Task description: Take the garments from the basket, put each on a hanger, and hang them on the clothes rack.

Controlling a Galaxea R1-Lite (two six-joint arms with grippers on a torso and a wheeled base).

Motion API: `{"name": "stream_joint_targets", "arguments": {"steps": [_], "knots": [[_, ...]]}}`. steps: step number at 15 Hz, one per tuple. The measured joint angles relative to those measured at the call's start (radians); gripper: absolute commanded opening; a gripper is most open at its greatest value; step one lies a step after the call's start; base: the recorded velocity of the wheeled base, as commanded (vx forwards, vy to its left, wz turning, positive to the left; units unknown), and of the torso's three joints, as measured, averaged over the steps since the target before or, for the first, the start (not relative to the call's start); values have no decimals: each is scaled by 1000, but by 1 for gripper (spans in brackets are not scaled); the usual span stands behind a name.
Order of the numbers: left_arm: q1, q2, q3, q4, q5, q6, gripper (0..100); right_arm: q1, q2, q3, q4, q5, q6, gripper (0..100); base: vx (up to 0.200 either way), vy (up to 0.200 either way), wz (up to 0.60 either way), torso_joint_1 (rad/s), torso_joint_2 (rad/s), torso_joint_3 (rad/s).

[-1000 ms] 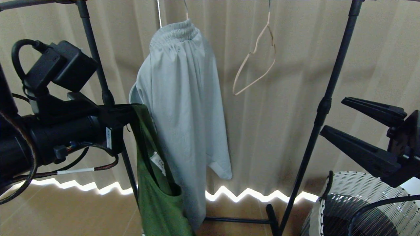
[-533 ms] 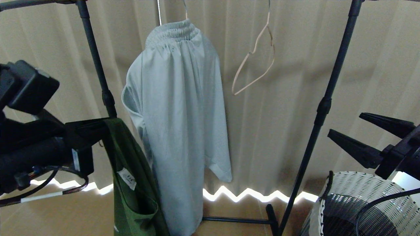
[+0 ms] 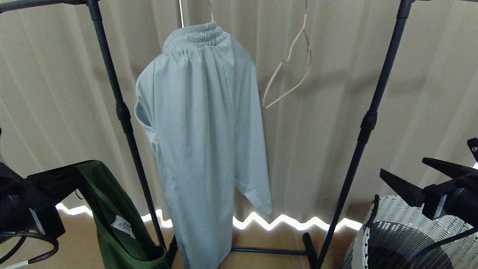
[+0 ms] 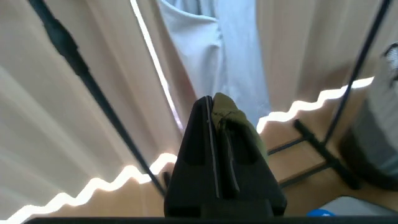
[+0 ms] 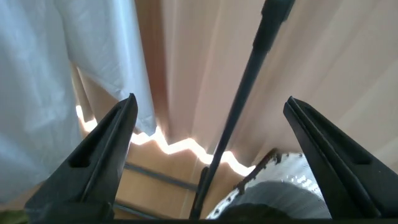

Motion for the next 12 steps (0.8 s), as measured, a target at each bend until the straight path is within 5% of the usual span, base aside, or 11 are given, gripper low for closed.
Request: {"name": "stream_joint_targets", "arguments": {"steps": [12], "knots": [[23, -54, 114, -106, -111, -39, 0, -4, 64, 34, -116, -36, -10, 100, 0, 0, 0, 0, 0, 0]]}}
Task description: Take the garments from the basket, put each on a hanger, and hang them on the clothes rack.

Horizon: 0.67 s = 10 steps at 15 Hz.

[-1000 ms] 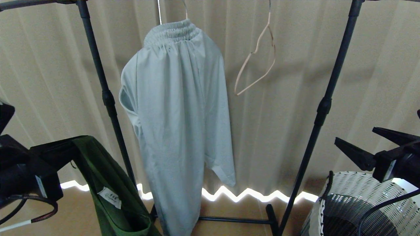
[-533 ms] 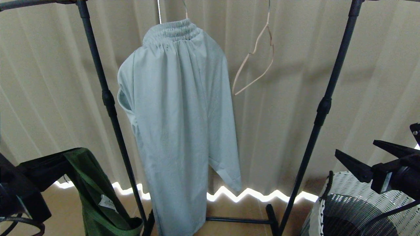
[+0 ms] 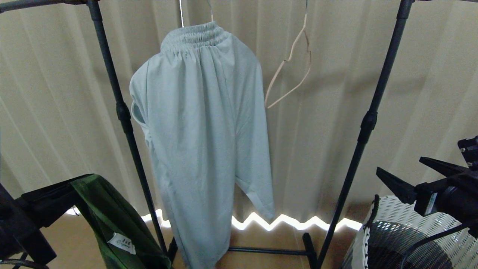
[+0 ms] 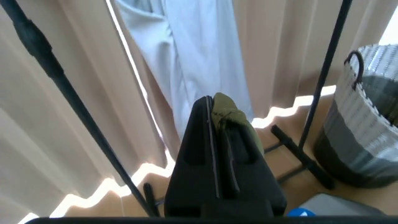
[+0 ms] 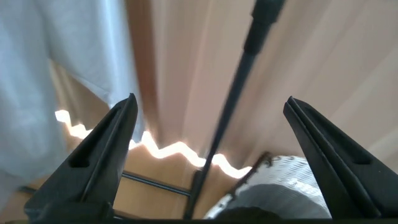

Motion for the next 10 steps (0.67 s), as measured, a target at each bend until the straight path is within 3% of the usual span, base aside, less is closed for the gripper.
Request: {"name": "stream_joint_targets", "arguments": {"steps": [3, 6, 10], "knots": [[24, 58, 9, -62, -1, -5, 0, -33, 14, 3, 0, 0, -38, 100, 0, 0, 0, 0, 0, 0], [70, 138, 31, -192, -2, -22, 0, -59, 14, 9, -1, 2, -48, 100, 0, 0, 0, 0, 0, 0], [86, 179, 49, -205, -2, -14, 0, -62, 14, 11, 3, 2, -48, 100, 0, 0, 0, 0, 0, 0]]}}
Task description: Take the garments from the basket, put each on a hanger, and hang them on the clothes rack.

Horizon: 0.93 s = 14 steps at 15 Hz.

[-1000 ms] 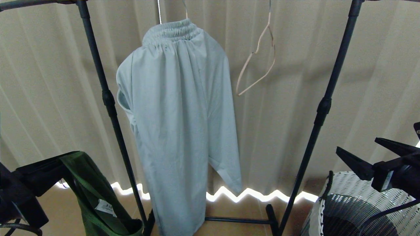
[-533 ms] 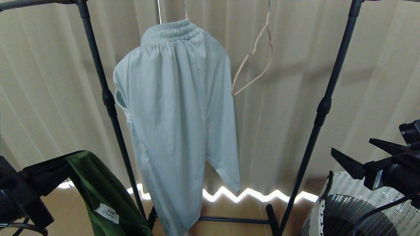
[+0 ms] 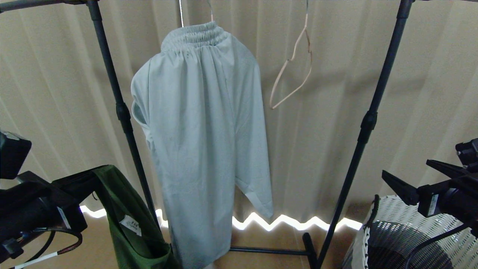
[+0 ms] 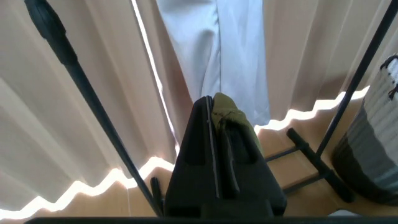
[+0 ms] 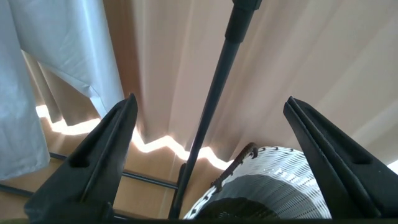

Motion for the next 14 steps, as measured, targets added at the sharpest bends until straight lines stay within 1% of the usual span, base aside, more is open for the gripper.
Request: {"name": "stream_joint_targets", "arguments": {"steps": [7, 8, 12, 14], "knots": [[-1, -2, 15, 0, -2, 2, 0, 1, 2, 8, 3, 0, -2, 100, 0, 0, 0, 0, 0, 0], [-1, -3, 17, 2, -1, 1, 0, 1, 3, 9, 6, 0, -1, 100, 0, 0, 0, 85, -193, -105], [-1, -6, 17, 4, -1, 2, 0, 1, 3, 11, 9, 0, -1, 100, 0, 0, 0, 165, -209, -231], [-1, -5, 18, 0, -2, 3, 0, 1, 4, 14, 3, -1, -2, 100, 0, 0, 0, 178, -659, -244]]}}
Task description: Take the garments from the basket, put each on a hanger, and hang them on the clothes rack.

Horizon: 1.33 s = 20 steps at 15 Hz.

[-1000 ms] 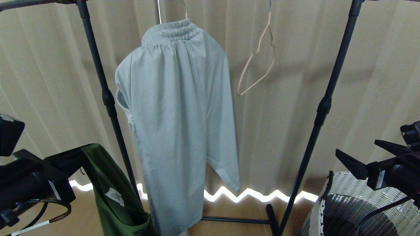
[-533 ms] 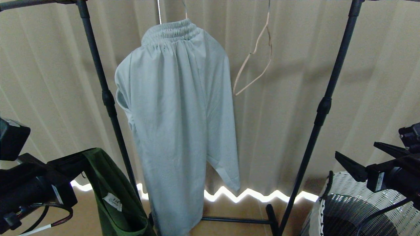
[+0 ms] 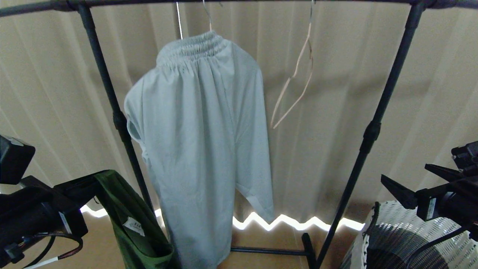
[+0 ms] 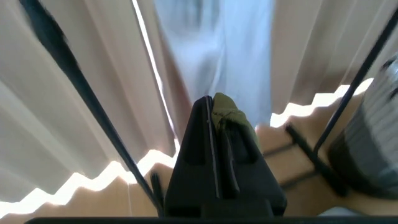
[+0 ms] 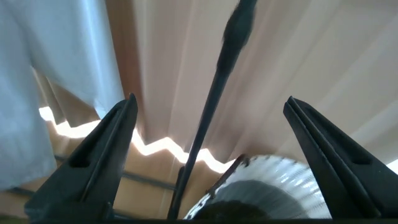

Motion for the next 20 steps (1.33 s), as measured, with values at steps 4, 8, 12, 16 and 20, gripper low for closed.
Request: {"name": "stream_joint_targets", "arguments": {"steps": [4, 8, 12, 16, 20], "knots": [[0, -6, 8, 0, 0, 8, 0, 0, -1, 6, -5, 1, -16, 100, 0, 0, 0, 73, -538, -255], [0, -14, 17, 0, 0, 19, 0, 0, -4, 8, -5, 1, -21, 100, 0, 0, 0, 326, -468, -256], [0, -35, 35, -1, 0, 51, 0, -1, -7, 6, -8, 1, -21, 100, 0, 0, 0, 245, -486, -256], [1, -39, 39, -1, 0, 52, 0, -2, -6, 12, -57, 1, -21, 100, 0, 0, 0, 252, -509, -266], [1, -41, 39, -1, 0, 51, 0, -2, -3, 23, -66, 1, -21, 100, 0, 0, 0, 110, -232, -117]]}}
